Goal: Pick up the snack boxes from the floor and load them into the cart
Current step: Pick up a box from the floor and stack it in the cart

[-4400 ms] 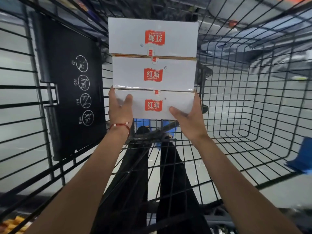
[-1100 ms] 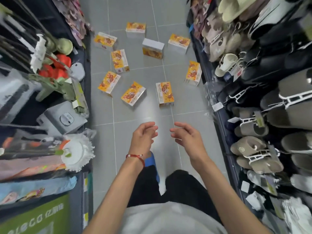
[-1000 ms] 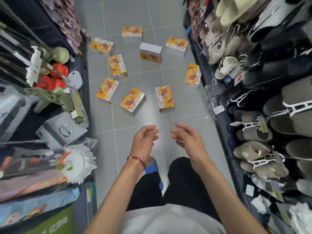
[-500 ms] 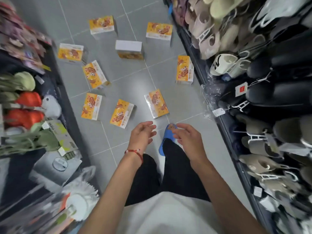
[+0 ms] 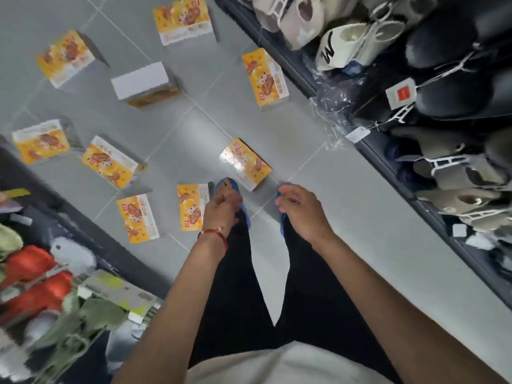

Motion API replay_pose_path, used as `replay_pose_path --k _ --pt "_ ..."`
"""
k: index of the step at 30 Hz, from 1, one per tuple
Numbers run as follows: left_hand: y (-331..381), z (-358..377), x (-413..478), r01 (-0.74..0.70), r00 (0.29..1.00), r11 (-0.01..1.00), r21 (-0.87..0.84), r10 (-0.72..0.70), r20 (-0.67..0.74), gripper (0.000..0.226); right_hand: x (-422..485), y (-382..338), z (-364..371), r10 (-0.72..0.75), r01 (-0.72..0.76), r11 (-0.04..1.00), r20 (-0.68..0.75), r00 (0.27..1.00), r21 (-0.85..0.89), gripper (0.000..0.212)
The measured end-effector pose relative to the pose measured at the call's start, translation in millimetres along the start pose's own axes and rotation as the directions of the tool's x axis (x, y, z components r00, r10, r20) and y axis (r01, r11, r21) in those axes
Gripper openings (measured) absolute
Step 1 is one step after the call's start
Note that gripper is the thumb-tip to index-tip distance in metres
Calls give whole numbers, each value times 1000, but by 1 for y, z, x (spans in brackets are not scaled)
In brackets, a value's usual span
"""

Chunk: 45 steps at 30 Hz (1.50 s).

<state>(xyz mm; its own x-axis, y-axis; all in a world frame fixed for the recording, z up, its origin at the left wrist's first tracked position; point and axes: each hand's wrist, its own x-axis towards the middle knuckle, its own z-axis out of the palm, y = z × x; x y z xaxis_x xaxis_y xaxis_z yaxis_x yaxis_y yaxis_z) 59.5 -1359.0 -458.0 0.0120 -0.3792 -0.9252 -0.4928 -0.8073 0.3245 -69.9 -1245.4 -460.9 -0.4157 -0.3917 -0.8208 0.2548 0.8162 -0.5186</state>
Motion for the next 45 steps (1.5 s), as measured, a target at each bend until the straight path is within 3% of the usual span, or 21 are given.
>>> replay_pose_path --k 4,9,14,18,24,27,29,34,37,40,45 --pt "5 -13 60 -68 996 967 244 54 66 14 42 14 24 126 -112 977 -66 990 180 9" --pt "4 -9 150 -69 996 900 430 35 86 6 106 46 51 355 -286 845 -74 932 452 15" --pt "-8 16 243 -39 996 793 608 -22 92 19 181 89 86 429 -448 800 142 892 398 11" --pt "-21 27 327 -100 994 638 764 38 99 33 246 132 113 473 -491 802 140 870 340 15" --pt "-26 58 440 -178 972 614 769 234 38 45 348 195 147 563 -490 693 27 826 530 38" --pt "-30 66 494 -217 943 658 721 333 -20 55 396 216 157 602 -496 635 23 798 592 75" --pt "-32 72 527 -236 937 682 692 348 -24 61 424 229 165 622 -479 579 23 783 660 85" --pt "-36 91 584 -300 918 642 706 396 30 65 490 251 187 615 -402 408 79 784 820 79" --pt "-39 103 593 -292 915 582 758 402 44 60 505 249 192 643 -422 379 93 760 824 61" --pt "-40 111 585 -243 908 546 802 420 -11 57 498 245 189 645 -428 426 64 761 797 57" --pt "-45 97 551 -229 902 633 739 423 -83 45 463 230 173 662 -407 515 -49 748 755 41"
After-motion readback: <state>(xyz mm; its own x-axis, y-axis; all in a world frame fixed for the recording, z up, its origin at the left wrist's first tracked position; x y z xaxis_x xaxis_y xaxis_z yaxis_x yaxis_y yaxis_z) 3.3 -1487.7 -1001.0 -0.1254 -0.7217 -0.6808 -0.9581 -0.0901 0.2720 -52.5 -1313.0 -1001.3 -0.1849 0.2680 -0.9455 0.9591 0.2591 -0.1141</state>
